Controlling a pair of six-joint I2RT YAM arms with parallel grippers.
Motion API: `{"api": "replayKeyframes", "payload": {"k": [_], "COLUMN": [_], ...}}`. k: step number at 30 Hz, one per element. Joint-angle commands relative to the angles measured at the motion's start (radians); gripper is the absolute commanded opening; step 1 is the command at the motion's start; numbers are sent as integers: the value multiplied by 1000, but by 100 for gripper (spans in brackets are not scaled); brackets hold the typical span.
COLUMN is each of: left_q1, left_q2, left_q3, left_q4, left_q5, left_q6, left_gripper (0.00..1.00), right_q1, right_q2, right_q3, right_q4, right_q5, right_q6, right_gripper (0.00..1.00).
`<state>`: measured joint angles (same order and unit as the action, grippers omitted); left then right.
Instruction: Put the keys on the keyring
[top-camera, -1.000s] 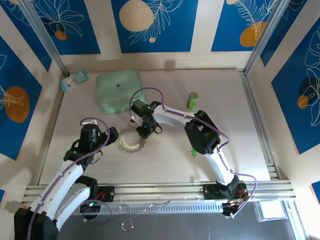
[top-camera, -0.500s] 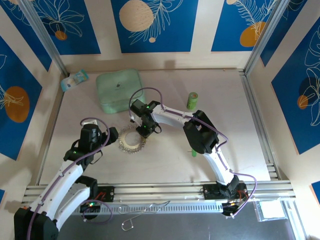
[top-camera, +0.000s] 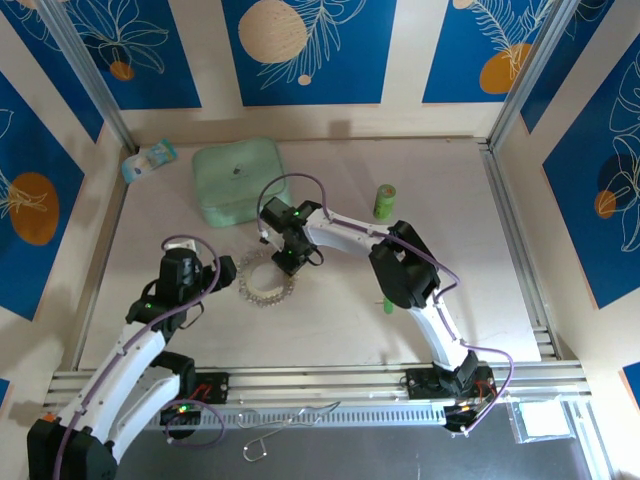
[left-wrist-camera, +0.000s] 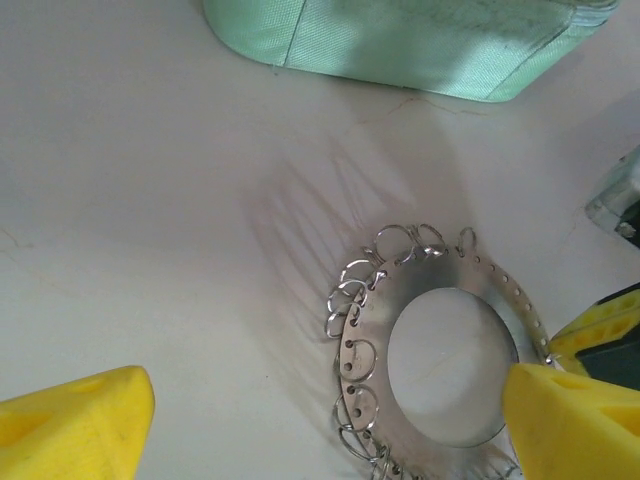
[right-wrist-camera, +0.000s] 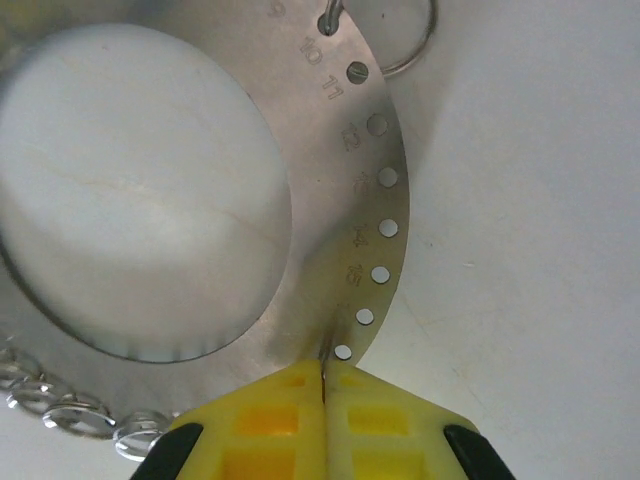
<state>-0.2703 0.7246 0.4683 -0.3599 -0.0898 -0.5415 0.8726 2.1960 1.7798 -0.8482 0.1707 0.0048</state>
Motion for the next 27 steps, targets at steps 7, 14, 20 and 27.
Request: {"api": "replayKeyframes", "payload": {"k": [7, 14, 20, 27], "left_q1": [-6, -6, -9, -25], "left_q2": [46, 81, 81, 140], "left_q3": [187, 205, 196, 202], "left_q4": [71, 237, 374, 515], "left_q5": [132, 289, 454, 610], "left_q6": [316, 456, 534, 576], "left_gripper": [83, 74, 67, 63], "right_q1": [18, 3, -31, -95], "right_q2": [-279, -432, -555, -669], "right_q3": [-132, -245, -319, -387], "right_q4": [126, 202, 224, 217], "right_q5": [-28, -54, -101, -169], "right_q6": [-61, -110, -183, -231], "right_gripper": [0, 0, 0, 0]}}
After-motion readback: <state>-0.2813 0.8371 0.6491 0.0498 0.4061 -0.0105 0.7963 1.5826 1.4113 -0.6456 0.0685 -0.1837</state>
